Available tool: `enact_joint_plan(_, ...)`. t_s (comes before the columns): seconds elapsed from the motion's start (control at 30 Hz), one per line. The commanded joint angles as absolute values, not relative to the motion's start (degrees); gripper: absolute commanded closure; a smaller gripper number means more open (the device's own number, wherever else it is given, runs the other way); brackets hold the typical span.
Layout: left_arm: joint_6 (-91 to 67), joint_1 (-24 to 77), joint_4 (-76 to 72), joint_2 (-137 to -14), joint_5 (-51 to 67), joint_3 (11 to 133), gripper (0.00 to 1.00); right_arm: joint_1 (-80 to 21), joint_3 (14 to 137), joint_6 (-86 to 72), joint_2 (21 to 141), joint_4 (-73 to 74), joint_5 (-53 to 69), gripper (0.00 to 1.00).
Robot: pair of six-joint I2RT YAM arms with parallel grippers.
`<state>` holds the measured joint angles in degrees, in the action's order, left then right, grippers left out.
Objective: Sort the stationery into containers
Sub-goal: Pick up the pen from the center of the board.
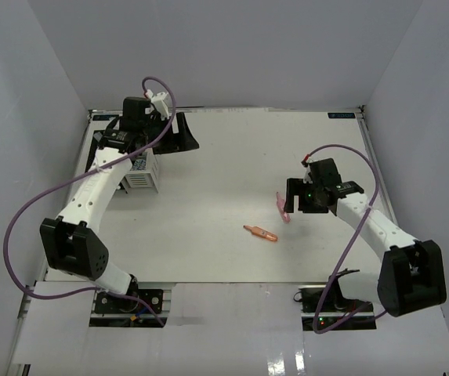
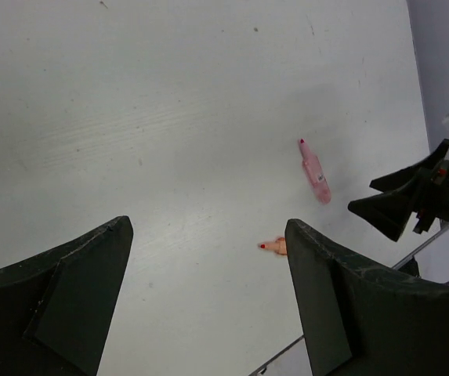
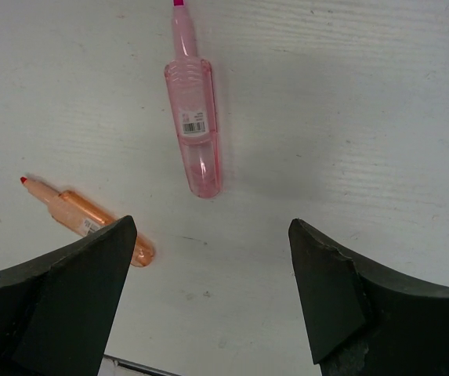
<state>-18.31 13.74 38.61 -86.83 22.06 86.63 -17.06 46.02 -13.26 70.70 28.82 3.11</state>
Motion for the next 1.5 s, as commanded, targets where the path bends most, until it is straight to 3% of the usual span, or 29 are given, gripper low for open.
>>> enact_joint_plan(0.0,-20.0,15.9,34.3,-85.5,23.6,84.6,0.10,-18.9,46.6,-15.5,74.3,28.5,-0.3,0.15)
enact_joint_plan(0.6,-20.6,19.1,31.2,-86.0,24.6,80.0,0.12,-26.8,49.7,-16.0,86.3,24.2,-11.3,0.40)
enact_joint_plan(0.9,-20.4,19.2,31.0,-86.0,24.9,79.1,0.12,-27.7,48.4,-15.6,88.7,22.1,-11.2,0.44)
enact_joint_plan(1.0,-20.5,19.2,30.9,-86.1,25.3,78.8,0.13,-27.7,48.3,-15.5,89.1,22.0,-11.4,0.50)
enact_joint_plan(1.23,-22.1,19.2,29.4,-86.4,27.6,78.5,0.13,-27.7,48.0,-13.3,85.3,22.1,-11.5,0.77)
enact_joint_plan(1.47,-26.7,19.5,25.9,-86.7,33.5,78.0,0.13,-27.8,50.1,-7.2,75.0,22.6,-9.2,0.90)
